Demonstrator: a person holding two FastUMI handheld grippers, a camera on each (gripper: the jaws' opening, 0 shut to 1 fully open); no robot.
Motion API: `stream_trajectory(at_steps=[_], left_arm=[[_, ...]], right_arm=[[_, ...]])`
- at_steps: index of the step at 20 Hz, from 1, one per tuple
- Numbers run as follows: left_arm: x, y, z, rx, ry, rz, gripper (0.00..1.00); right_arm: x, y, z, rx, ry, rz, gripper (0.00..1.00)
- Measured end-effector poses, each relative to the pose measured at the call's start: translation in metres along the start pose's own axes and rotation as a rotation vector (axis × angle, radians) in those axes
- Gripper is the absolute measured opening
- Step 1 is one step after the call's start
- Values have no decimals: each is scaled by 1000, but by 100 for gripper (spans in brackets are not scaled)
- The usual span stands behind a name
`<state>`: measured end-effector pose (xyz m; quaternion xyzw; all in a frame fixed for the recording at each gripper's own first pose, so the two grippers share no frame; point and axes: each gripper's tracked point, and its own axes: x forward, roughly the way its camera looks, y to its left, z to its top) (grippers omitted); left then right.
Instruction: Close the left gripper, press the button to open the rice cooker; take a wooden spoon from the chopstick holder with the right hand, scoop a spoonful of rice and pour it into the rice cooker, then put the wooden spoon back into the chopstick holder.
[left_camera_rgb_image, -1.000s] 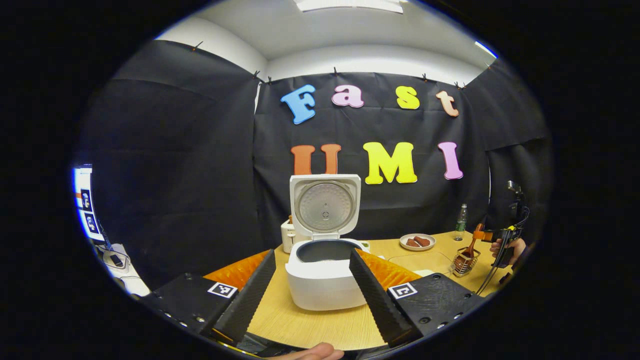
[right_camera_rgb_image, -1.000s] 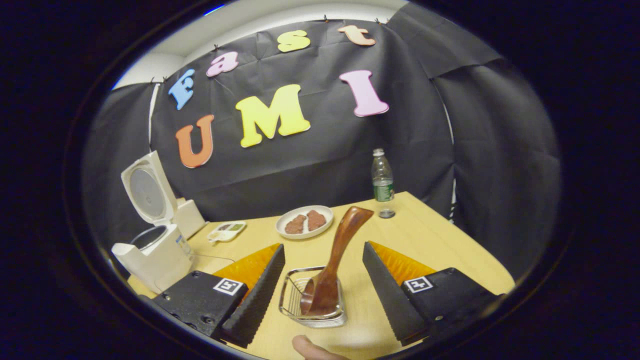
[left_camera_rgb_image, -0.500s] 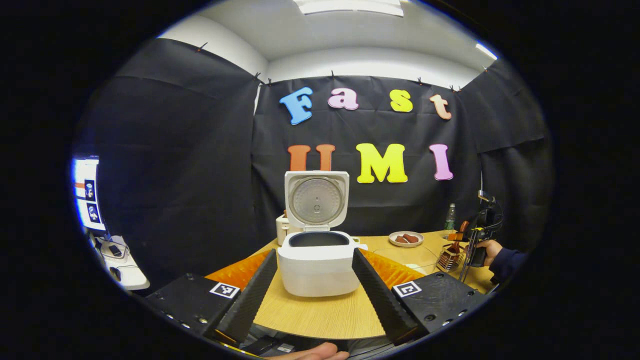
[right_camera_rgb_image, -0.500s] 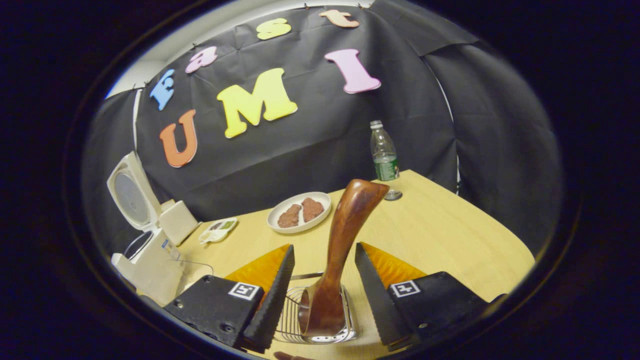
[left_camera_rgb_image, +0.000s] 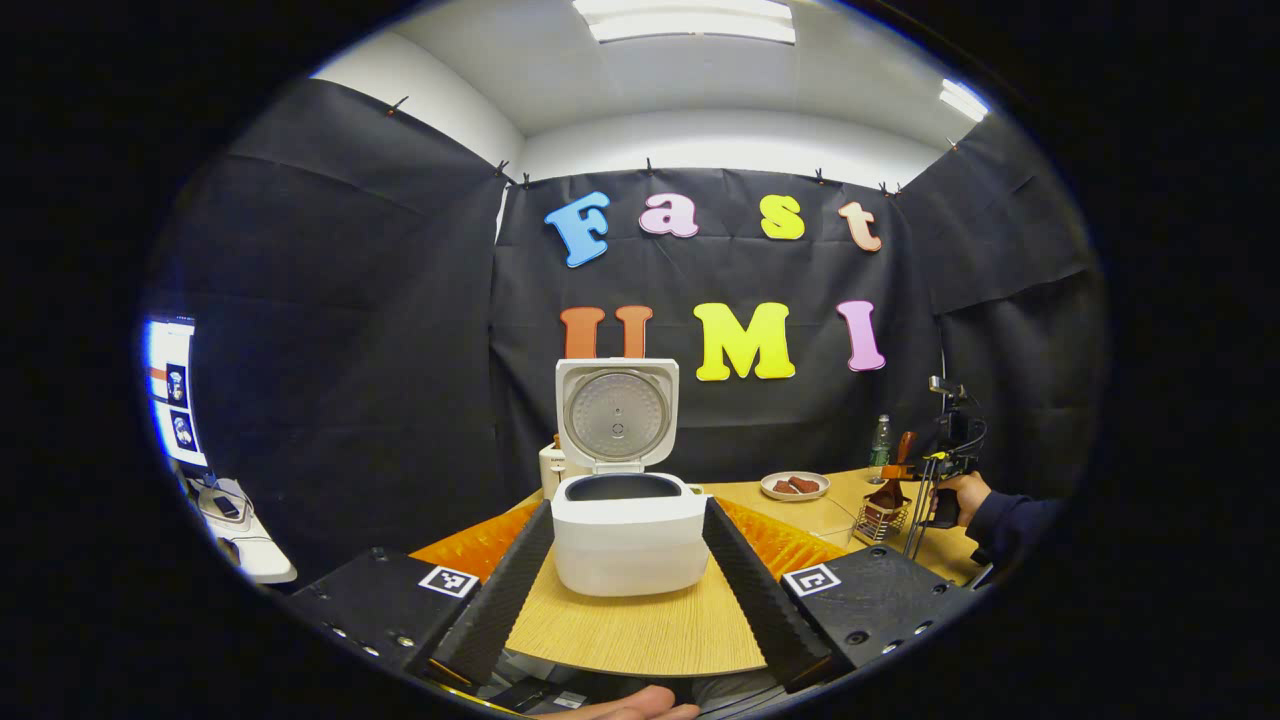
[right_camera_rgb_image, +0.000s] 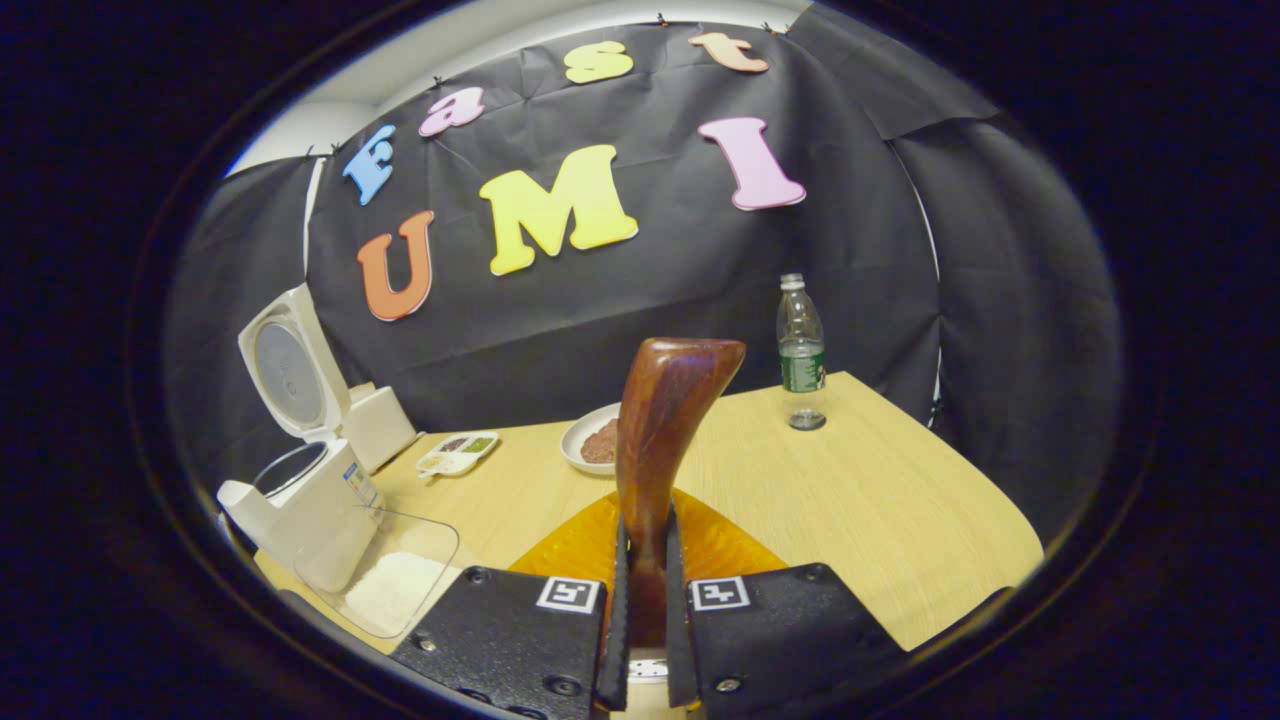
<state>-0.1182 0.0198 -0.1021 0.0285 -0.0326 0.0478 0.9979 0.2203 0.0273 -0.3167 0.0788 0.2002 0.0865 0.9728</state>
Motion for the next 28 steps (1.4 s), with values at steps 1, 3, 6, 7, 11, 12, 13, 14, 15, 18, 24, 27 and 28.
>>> stream_trajectory(at_steps=[1, 3, 6, 7, 11, 12, 13, 14, 15, 18, 24, 27, 28], left_arm=[[-1, 2, -2, -1, 5, 4, 95], [-1, 4, -4, -8, 12, 5, 95], [-2, 7, -5, -16, 12, 4, 95], [-3, 8, -4, -16, 10, 4, 95], [-8, 16, 2, -21, -19, 21, 95], [-10, 15, 1, -21, -23, 19, 95], [-10, 15, 0, -22, -21, 15, 95], [-10, 13, -1, -21, -19, 11, 95], [-8, 14, -2, -17, -13, 10, 95], [-8, 17, -8, -7, 7, 13, 95], [-9, 18, -11, 1, 22, 4, 95], [-6, 20, -17, -5, 33, 7, 95], [-7, 22, -20, -9, 40, 11, 95]], right_arm=[[-5, 2, 10, -18, -27, -13, 20], [-18, 10, 32, -58, -88, -27, 20], [-34, 26, 56, -99, -149, -47, 16], [-39, 35, 61, -107, -158, -46, 14], [-54, 82, 70, -125, -185, -18, 11], [-56, 94, 70, -130, -188, -15, 11], [-56, 105, 68, -141, -186, -19, 11], [-55, 117, 65, -147, -187, -9, 11], [-53, 134, 61, -160, -173, 10, 11], [-41, 160, 38, -175, -146, 7, 11], [-16, 198, -22, -188, -72, 16, 11], [-7, 197, -49, -191, -38, -15, 11], [-5, 195, -58, -196, -25, -23, 11]])
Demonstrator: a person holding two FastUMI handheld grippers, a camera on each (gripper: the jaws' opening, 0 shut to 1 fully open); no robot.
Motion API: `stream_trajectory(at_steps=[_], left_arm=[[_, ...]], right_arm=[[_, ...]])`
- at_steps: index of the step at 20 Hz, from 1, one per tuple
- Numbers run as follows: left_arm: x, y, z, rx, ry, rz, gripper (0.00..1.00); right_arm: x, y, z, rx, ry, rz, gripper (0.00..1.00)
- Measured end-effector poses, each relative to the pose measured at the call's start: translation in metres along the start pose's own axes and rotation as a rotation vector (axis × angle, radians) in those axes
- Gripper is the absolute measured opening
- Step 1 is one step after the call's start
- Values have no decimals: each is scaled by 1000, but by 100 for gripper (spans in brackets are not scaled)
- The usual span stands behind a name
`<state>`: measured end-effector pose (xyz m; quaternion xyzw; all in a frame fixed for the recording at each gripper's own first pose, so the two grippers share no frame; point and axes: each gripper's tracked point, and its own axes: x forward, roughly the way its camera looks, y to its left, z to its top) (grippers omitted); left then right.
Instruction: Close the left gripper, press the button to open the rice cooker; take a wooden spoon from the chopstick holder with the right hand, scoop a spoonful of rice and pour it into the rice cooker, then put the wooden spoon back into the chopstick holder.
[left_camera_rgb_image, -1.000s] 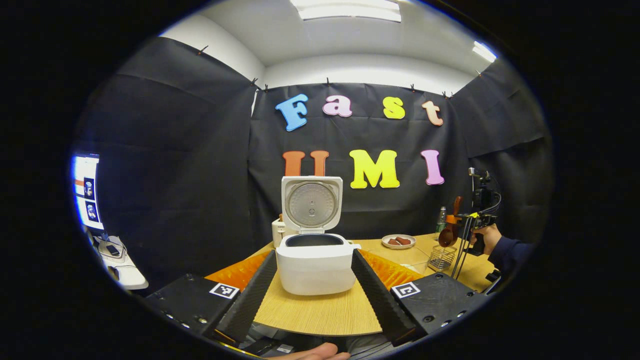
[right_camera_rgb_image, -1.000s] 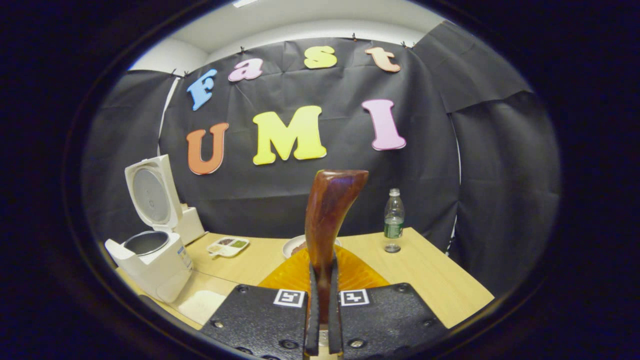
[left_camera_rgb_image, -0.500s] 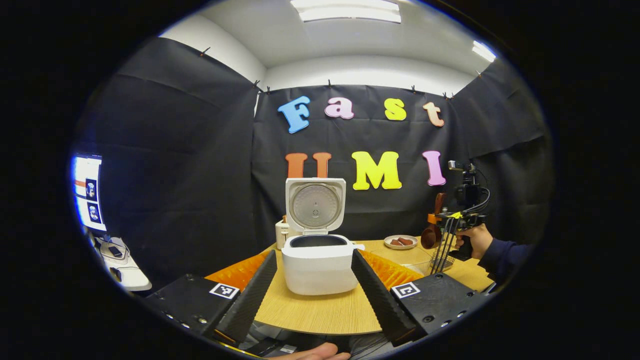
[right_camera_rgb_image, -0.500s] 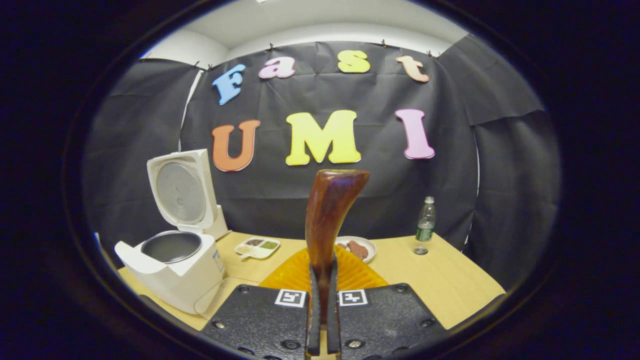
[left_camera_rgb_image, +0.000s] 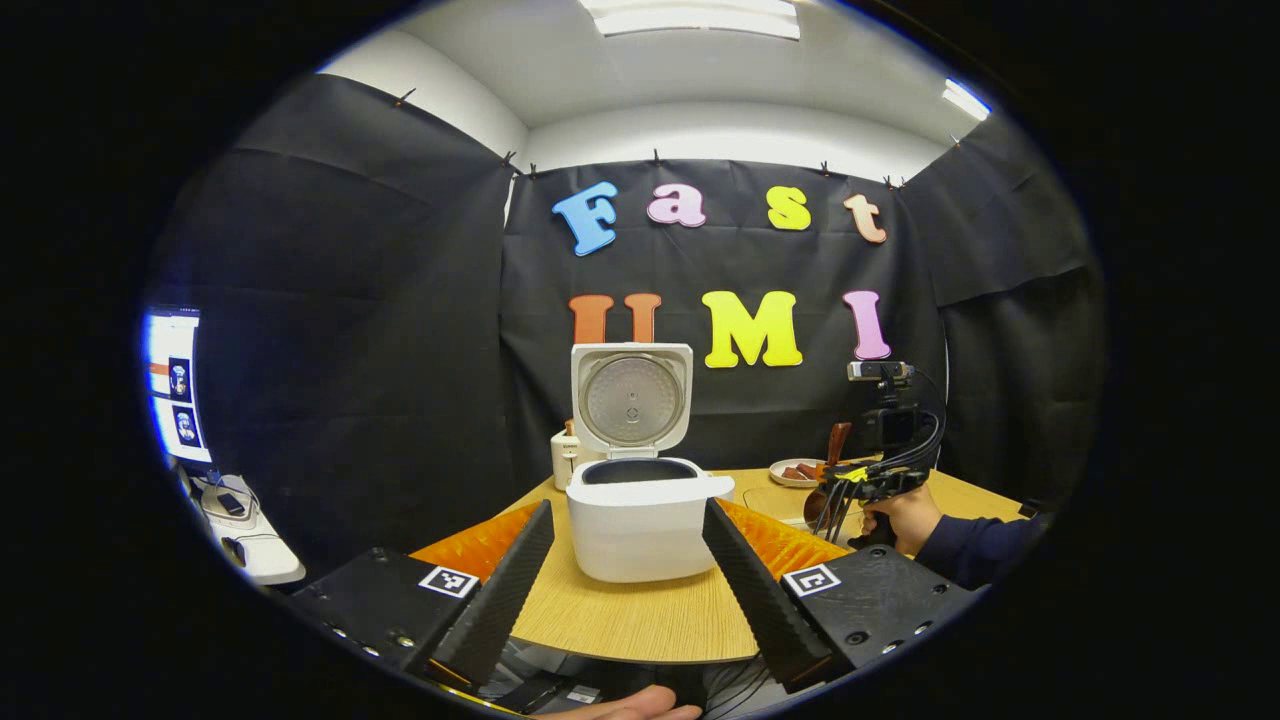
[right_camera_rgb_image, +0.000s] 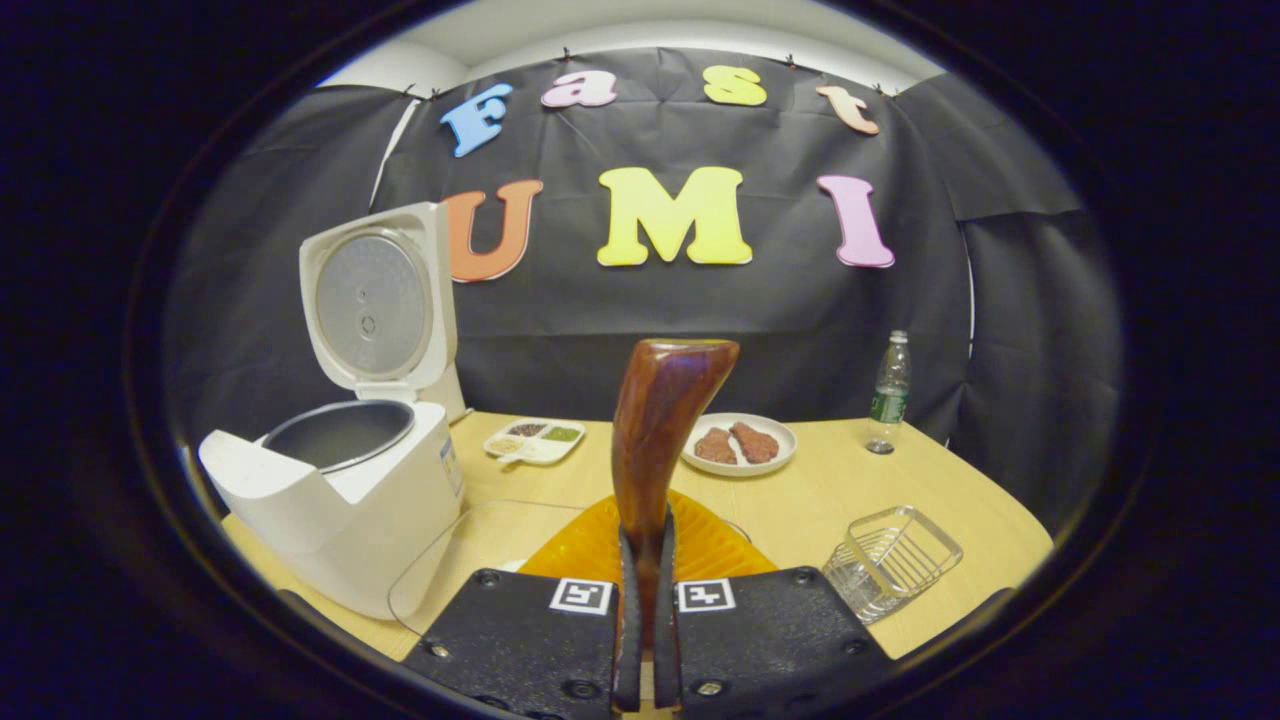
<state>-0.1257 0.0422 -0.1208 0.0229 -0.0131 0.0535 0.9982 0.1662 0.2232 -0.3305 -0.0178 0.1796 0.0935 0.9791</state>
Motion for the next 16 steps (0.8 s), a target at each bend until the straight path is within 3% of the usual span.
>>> stream_trajectory(at_steps=[2, 5, 11, 16], left_arm=[[0, 5, -2, -8, 8, 9, 95], [2, 4, -4, -20, 13, 12, 95], [3, 4, -8, 1, 22, 19, 95], [4, 2, -13, -2, 33, 16, 95]], right_arm=[[3, -5, -19, 0, 37, -33, 11], [1, 10, -33, 82, 71, -1, 10], [-9, 54, -36, 269, 128, 161, 11], [-4, 68, -36, 324, 164, 248, 11]])
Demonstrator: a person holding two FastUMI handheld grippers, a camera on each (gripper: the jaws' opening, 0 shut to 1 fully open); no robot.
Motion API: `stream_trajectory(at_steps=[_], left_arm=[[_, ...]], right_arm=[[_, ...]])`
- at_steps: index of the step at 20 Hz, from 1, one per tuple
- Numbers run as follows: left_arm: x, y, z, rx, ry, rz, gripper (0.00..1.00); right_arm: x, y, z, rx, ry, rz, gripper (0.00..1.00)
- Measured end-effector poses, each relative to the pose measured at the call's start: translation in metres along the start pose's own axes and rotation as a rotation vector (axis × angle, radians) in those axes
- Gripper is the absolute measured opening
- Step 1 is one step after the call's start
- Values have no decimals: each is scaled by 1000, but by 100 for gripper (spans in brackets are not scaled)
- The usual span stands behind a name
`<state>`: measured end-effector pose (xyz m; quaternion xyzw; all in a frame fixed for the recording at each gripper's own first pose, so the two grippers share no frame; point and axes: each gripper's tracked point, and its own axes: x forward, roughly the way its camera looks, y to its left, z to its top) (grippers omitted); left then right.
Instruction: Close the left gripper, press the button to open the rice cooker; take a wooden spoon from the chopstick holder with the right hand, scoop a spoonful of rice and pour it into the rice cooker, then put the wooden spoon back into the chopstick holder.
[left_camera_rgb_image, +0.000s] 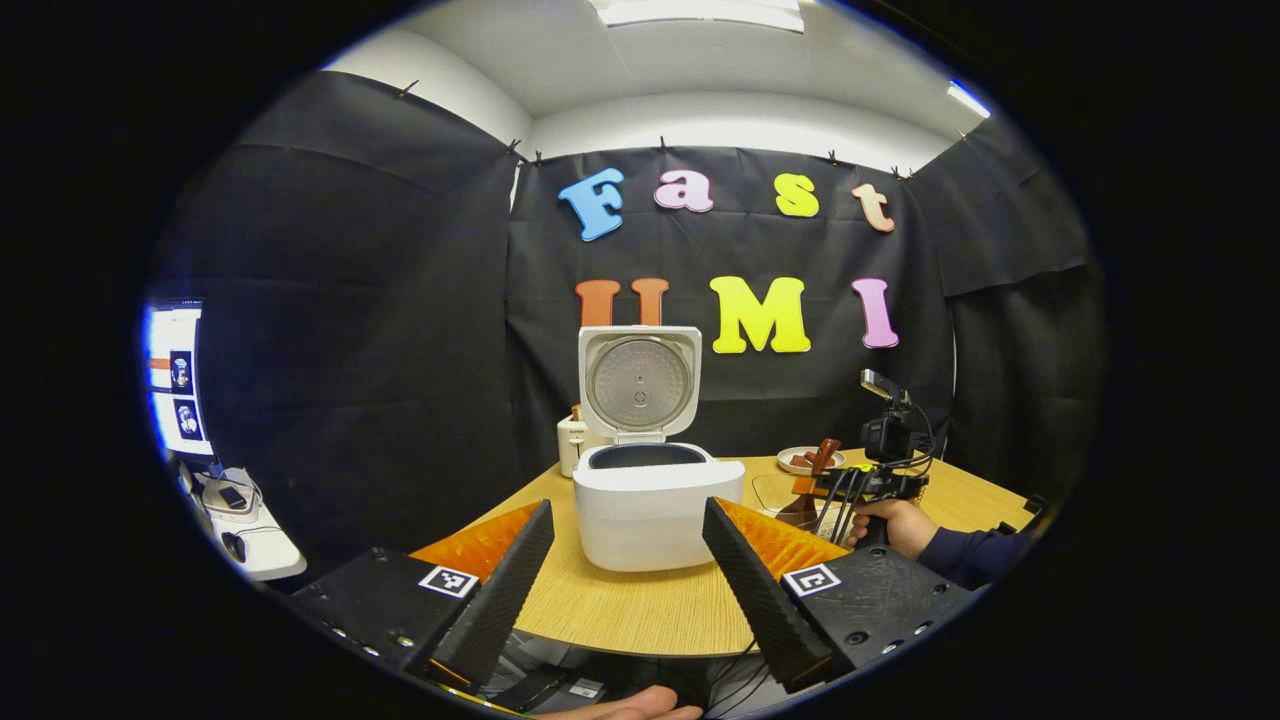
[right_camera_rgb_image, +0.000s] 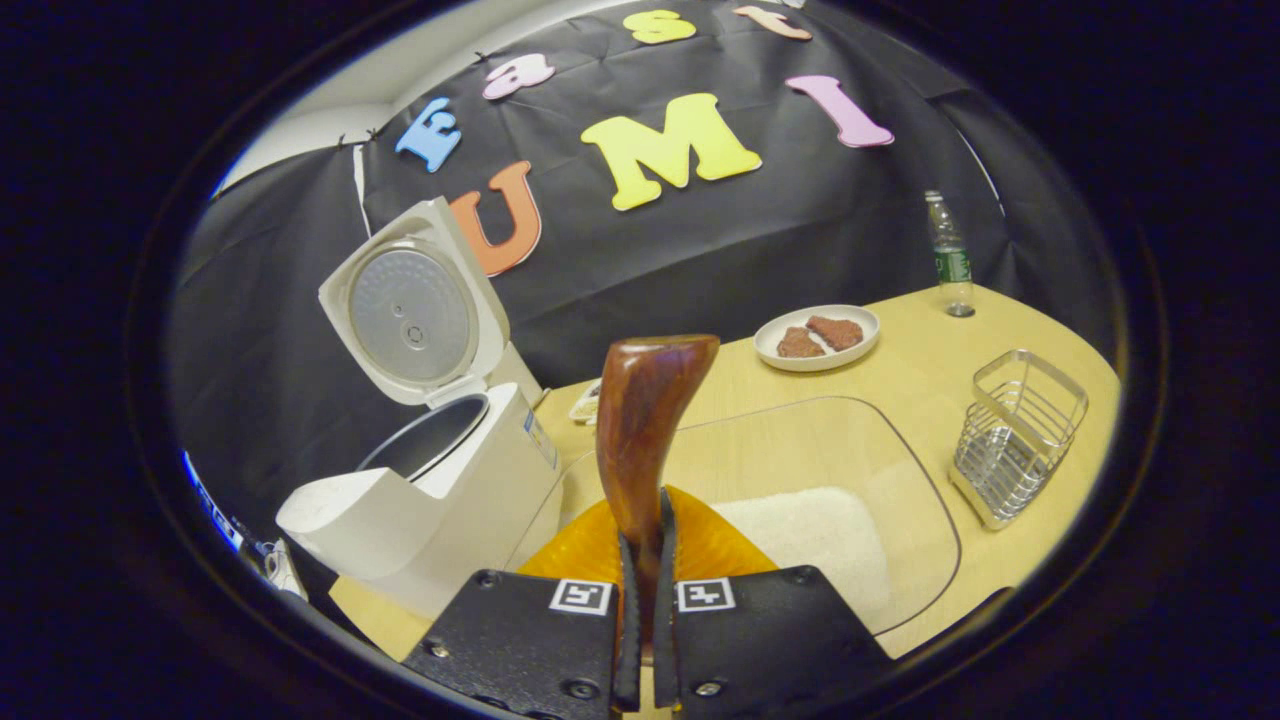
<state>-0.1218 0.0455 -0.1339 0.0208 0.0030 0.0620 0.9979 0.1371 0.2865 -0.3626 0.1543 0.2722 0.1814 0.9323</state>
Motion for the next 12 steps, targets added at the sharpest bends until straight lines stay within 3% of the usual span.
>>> stream_trajectory(at_steps=[8, 12], left_arm=[[2, -7, -5, -6, 15, -19, 95], [3, -7, -7, -2, 19, -23, 95]], right_arm=[[8, 12, 7, 194, 102, 158, 10], [5, -3, 13, 355, 105, 161, 10]])
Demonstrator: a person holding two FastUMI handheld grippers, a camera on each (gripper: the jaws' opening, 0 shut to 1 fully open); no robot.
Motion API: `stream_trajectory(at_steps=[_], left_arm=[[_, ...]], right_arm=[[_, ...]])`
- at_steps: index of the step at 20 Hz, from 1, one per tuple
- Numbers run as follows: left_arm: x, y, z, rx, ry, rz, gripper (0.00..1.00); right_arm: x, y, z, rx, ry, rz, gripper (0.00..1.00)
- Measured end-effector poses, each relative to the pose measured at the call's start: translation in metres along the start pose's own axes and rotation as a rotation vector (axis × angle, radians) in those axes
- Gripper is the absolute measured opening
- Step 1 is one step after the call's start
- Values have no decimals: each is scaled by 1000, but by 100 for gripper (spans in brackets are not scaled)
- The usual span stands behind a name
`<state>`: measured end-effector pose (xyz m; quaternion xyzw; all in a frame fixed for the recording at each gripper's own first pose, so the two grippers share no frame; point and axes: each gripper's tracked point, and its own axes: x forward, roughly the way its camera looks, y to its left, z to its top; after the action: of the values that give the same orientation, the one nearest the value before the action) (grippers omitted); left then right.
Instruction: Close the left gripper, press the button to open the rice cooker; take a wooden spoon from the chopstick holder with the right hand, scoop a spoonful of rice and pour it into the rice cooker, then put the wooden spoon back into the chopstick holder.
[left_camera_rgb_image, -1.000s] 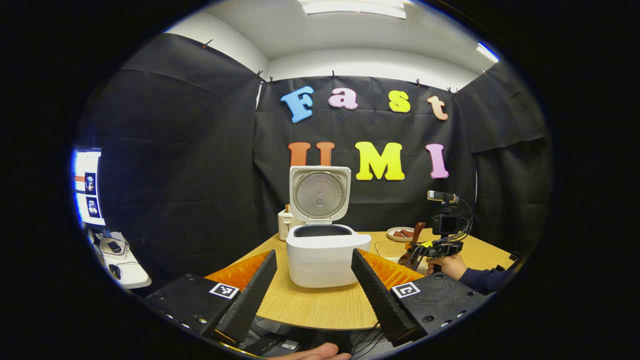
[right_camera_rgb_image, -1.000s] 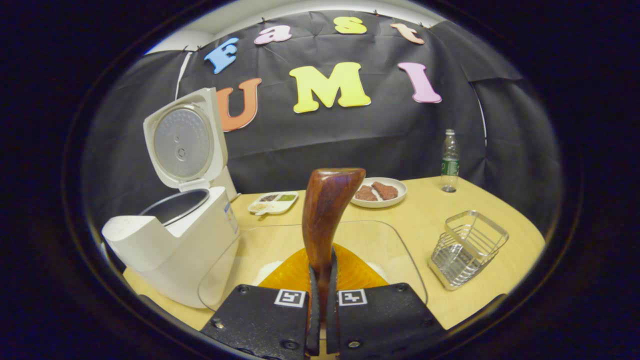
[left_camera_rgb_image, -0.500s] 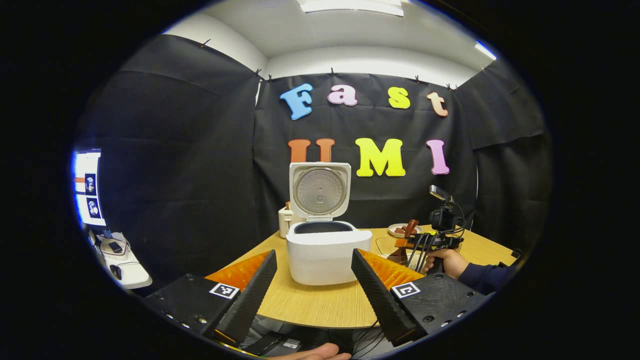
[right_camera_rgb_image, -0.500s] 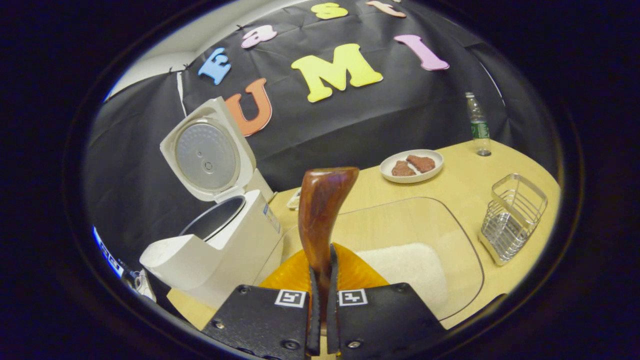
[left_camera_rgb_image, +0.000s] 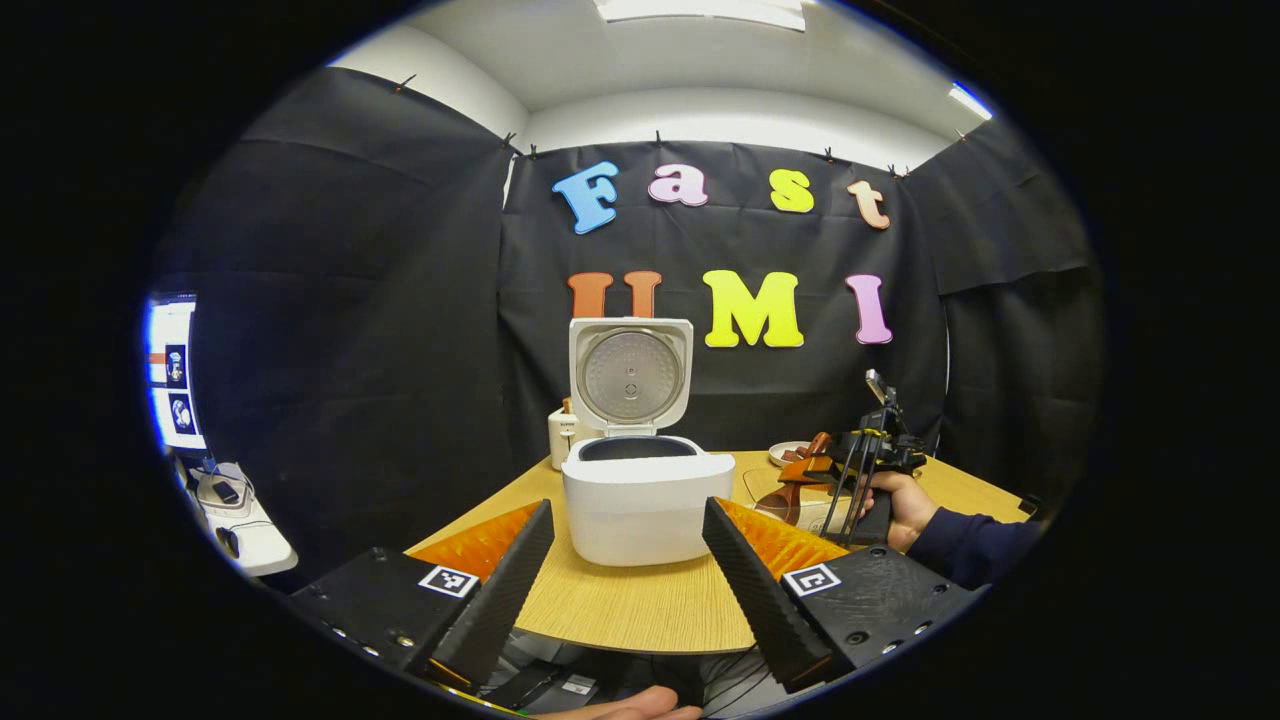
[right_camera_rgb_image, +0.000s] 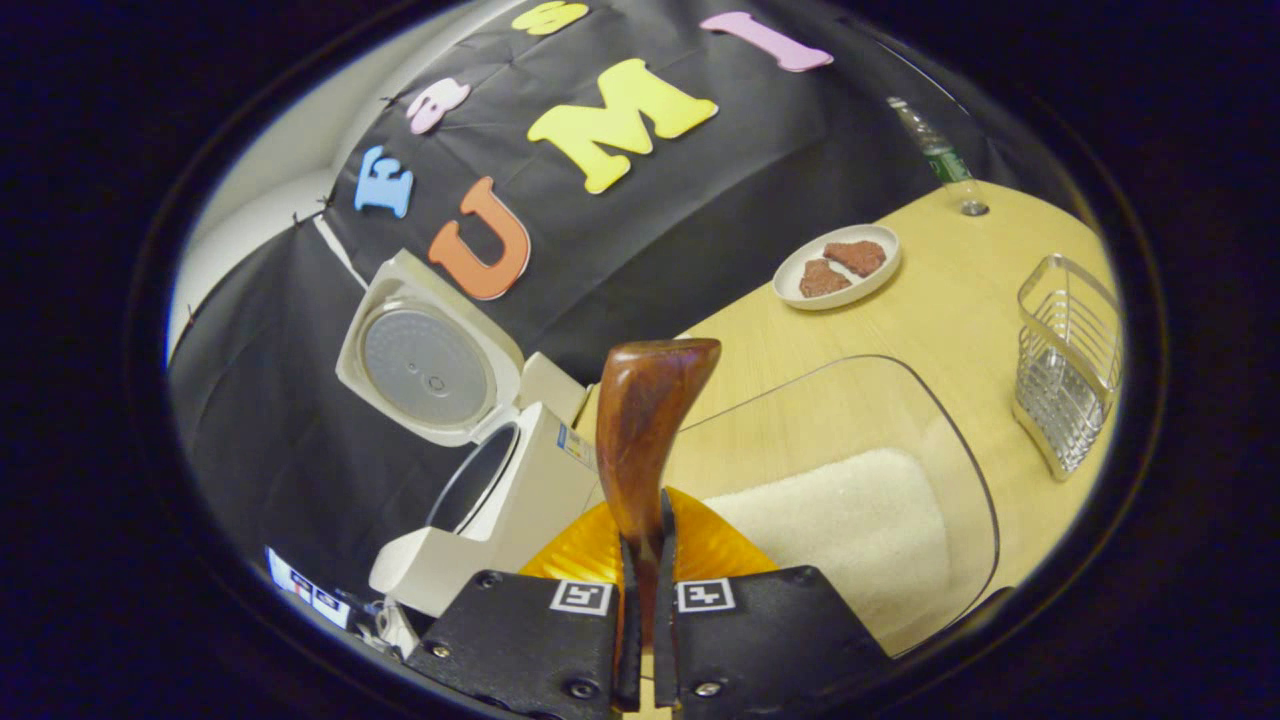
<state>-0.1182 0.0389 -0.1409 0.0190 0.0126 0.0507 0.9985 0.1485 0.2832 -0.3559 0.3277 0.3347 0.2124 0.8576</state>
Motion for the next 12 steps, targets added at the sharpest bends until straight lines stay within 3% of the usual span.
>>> stream_trajectory(at_steps=[7, 12], left_arm=[[-1, 4, -2, -2, 0, 5, 95], [0, 5, -1, -1, 1, 10, 95]], right_arm=[[-28, -29, 48, 264, -124, 40, 10], [-48, -33, 75, 509, -145, 176, 10]])
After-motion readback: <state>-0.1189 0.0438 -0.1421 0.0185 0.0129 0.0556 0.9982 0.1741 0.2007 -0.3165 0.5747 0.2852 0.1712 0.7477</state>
